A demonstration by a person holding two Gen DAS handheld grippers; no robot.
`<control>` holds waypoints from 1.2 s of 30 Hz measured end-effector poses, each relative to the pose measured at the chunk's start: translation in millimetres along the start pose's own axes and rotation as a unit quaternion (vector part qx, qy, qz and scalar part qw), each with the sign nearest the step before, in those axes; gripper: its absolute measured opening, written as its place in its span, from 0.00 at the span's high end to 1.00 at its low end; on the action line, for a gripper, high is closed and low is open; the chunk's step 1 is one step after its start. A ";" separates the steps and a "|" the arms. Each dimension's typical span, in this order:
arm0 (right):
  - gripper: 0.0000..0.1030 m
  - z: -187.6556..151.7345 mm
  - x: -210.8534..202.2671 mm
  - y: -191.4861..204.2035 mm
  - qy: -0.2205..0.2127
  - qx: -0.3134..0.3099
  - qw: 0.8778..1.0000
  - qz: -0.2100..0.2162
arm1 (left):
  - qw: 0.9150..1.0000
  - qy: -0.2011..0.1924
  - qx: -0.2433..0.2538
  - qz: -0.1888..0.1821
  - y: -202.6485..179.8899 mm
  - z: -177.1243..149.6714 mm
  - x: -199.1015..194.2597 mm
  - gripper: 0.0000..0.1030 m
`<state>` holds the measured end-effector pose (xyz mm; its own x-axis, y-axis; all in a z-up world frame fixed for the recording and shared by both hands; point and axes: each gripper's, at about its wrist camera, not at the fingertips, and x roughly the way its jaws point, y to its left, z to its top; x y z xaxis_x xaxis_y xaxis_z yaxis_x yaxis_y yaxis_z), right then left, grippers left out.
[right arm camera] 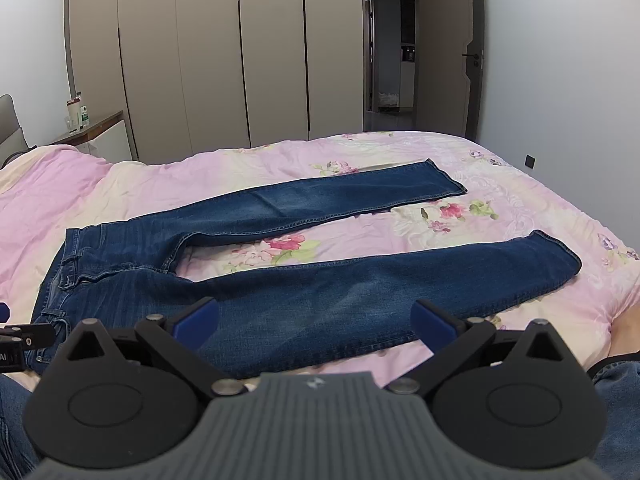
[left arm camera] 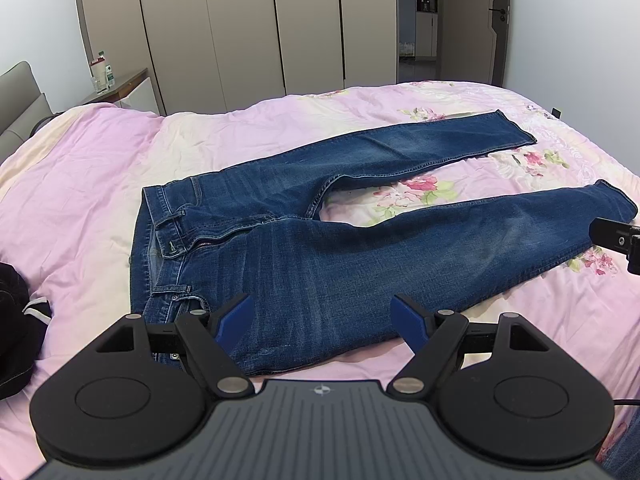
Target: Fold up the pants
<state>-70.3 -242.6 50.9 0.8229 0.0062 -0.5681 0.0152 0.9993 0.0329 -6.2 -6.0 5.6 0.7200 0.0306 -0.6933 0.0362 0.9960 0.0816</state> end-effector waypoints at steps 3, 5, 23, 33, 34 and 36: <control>0.05 -0.6 0.7 0.9 0.001 -0.002 1.000 0.000 | 1.000 0.001 0.001 0.000 0.5 0.2 -0.3 0.11; 0.05 -1.1 1.1 1.6 0.001 -0.003 1.000 0.000 | 1.000 0.000 0.000 0.000 0.4 0.0 -0.3 0.11; 0.05 -1.8 1.0 2.0 0.004 -0.008 1.000 0.001 | 1.000 0.000 0.001 0.000 0.6 0.5 -0.5 0.11; 0.05 -2.2 -0.3 3.6 0.004 -0.010 1.000 0.000 | 1.000 -0.001 -0.003 0.000 0.4 -1.0 -1.7 0.11; 0.05 -2.0 -0.4 3.5 0.005 -0.010 1.000 0.000 | 1.000 -0.001 -0.002 0.000 0.3 -1.1 -1.6 0.11; 0.05 -2.4 -0.6 3.7 0.004 -0.011 1.000 -0.001 | 1.000 0.000 -0.003 -0.001 0.6 -2.1 -1.3 0.11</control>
<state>-72.1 -238.9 49.4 0.8178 0.0046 -0.5755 0.0038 0.9999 0.0134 -8.6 -5.2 5.0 0.7192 0.0278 -0.6942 0.0340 0.9966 0.0751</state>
